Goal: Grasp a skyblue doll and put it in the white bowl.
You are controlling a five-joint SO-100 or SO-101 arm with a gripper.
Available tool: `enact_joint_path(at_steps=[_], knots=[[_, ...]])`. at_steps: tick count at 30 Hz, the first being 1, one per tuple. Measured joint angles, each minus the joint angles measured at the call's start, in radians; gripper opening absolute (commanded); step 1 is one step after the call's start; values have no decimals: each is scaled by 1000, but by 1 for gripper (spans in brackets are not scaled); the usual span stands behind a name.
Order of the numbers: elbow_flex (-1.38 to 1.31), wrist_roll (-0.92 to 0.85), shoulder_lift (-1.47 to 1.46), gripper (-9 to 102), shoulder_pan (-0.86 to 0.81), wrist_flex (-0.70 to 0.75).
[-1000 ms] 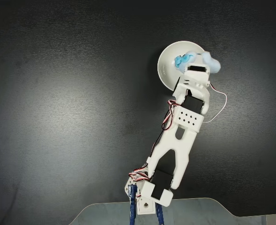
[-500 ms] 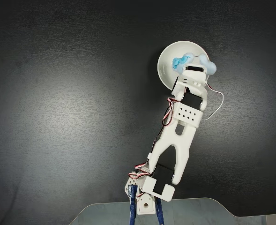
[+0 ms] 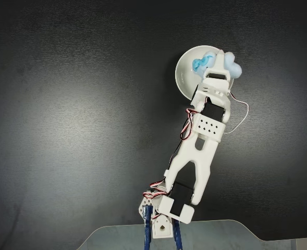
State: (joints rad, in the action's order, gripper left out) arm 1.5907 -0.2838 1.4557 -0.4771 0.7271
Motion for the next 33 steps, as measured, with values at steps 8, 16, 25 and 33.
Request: enact_joint_path(at_steps=[8,16,25,33], knots=[[0,0,0,50,21,0],[-18,0,0,50,12,0],[-178,31,244,50,58,0],[-201,192,755,43,149,95]])
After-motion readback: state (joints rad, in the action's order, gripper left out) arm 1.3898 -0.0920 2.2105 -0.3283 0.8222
